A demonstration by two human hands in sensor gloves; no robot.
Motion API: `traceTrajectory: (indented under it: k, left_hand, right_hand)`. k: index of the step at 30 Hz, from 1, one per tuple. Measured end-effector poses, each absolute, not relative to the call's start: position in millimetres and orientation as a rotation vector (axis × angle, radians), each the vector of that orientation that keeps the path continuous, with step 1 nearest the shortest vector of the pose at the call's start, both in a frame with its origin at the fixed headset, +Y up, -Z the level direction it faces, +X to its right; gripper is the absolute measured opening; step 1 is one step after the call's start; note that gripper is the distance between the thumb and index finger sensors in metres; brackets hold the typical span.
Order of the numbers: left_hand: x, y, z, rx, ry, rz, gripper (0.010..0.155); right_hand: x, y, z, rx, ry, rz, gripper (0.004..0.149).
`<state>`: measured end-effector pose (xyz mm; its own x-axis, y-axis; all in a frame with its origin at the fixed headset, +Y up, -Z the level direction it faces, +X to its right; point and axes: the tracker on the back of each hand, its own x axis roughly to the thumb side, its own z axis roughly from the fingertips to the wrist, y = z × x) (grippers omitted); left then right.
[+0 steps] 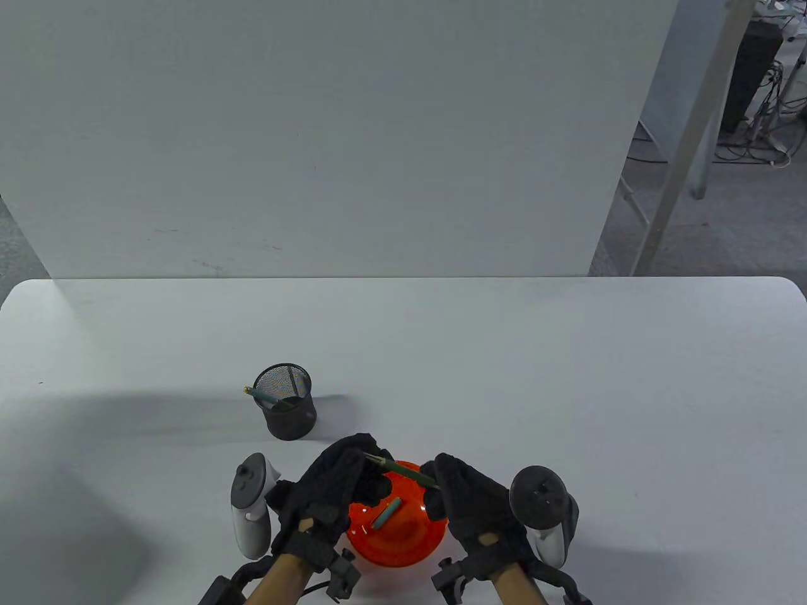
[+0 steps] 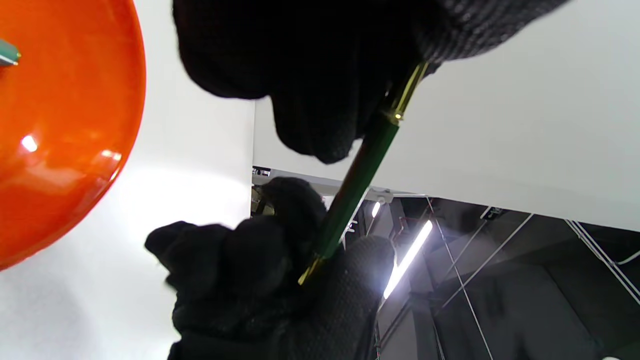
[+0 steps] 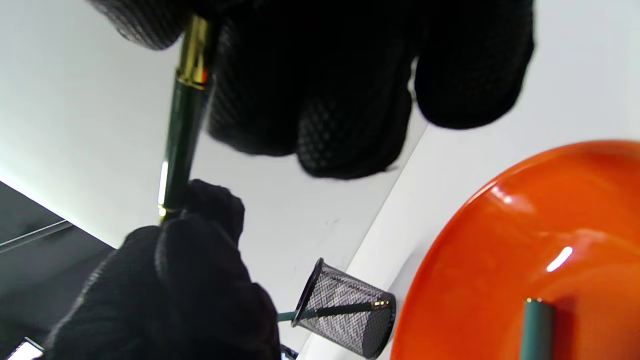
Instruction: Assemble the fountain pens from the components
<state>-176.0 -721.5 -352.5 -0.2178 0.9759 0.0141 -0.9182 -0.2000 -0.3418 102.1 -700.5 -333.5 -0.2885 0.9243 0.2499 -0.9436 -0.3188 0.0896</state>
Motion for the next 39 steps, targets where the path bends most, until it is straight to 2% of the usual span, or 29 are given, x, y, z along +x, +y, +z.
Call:
traceTrajectory:
  k: [5,9,15,27,34,39]
  left_hand:
    - [-182.3,-725.5,-353.3,-0.225,-0.255,1.842,0.042]
    - [-182.6,-727.3,-353.3,-0.233,-0.24,1.863,0.042]
    - [-181.3,-727.7,-354.0,-0.244,-0.253,1.843,0.042]
    - [-177.6,-726.2,-353.9,-0.251,-0.299,1.8,0.042]
    - [-184.0,-731.4,-354.2,-0.237,-0.213,1.867,0.042]
    - [-184.3,-731.8,-354.5,-0.245,-0.213,1.879,0.042]
  right_hand:
    - [100.9,-696.8,-333.0,0.378,-0.109,1.883,0.066]
    - [96.7,-693.1,-331.5,0.465,-0.113,1.923,0.061]
    - [97.4,-689.9,-330.8,0.449,-0.178,1.963,0.047]
    - [101.5,-694.8,-332.2,0.355,-0.166,1.953,0.053]
    - [101.6,-692.7,-330.8,0.41,-0.196,1.942,0.062]
    - [96.8,-688.8,-328.4,0.486,-0.221,1.998,0.059]
